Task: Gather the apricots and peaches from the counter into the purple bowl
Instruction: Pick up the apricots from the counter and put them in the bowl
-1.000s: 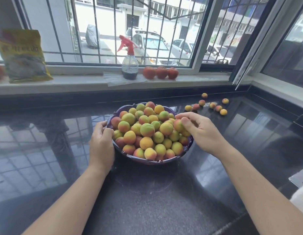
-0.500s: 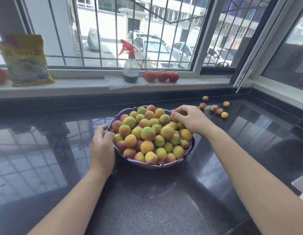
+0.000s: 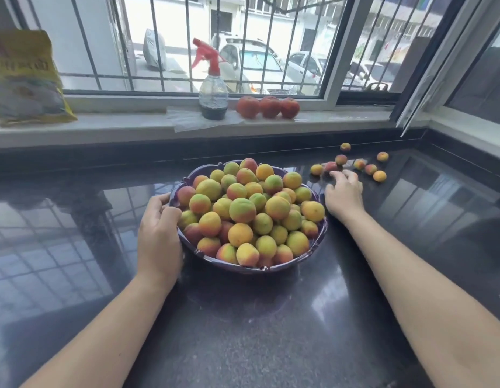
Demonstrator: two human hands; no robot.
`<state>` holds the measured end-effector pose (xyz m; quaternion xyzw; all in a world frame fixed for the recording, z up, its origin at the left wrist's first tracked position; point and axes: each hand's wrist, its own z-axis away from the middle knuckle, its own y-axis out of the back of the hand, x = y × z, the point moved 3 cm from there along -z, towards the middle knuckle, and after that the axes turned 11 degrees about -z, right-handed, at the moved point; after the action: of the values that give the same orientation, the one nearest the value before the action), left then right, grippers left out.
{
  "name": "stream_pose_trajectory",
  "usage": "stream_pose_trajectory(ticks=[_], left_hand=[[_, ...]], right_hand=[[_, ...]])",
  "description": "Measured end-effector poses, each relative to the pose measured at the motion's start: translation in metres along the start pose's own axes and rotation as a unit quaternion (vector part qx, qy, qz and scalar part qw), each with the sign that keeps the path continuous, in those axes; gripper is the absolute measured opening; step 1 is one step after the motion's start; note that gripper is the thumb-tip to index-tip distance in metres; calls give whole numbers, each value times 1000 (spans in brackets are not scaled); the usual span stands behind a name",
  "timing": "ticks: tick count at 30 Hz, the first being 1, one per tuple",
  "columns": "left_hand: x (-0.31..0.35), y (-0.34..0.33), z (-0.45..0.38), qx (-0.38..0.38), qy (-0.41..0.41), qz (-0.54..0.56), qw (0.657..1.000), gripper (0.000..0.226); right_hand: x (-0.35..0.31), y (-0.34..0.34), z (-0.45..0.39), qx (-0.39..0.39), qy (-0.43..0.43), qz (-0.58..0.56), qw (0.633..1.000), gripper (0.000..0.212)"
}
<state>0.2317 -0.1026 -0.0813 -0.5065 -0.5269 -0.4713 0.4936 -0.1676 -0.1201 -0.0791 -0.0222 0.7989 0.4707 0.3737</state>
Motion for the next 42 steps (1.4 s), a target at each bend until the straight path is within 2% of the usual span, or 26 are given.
stream_pose_trajectory(ticks=[5,10,15,20,27,29,31,33,35,37,40,42], left_hand=[[2,-5,1,8,-1,28,1000,35],[1,-5,1,12,-4,11,1000,32],[0,-5,0,20,-4,11,1000,31],[-2,-3,0,18,-2,-10,1000,29],[-2,-1,-2,15,-9,-28,999,24],[-2,-2,-3,15,-15,-35,999,24],[-3,0,-3,17,-14,-44,999,25],[-4,1,-4,18,-11,-49,999,27],[-5,2,-5,15,-10,-51,999,29],[-6,2,-5,12,-7,-54,998,31],[-3,2,-1,10,3,-54,998,31],[1,1,2,7,5,-50,999,33]], right_hand=[[-3,-16,-33,-23,24,57,998,52],[-13,-31,-54,-18,162,152,975,51],[-10,-30,-54,29,173,144,974,38],[-8,-26,-52,14,95,138,986,38],[-13,-12,-34,13,76,-29,997,25],[-11,-6,-23,4,32,-125,992,25],[-14,-1,-5,-46,-40,-301,952,26],[-26,15,17,-79,-41,-404,910,21],[-46,38,42,-94,11,-415,905,16],[-70,59,70,-106,61,-406,906,21],[-99,69,104,-107,117,-314,936,21],[-105,65,116,-98,113,-273,950,23]])
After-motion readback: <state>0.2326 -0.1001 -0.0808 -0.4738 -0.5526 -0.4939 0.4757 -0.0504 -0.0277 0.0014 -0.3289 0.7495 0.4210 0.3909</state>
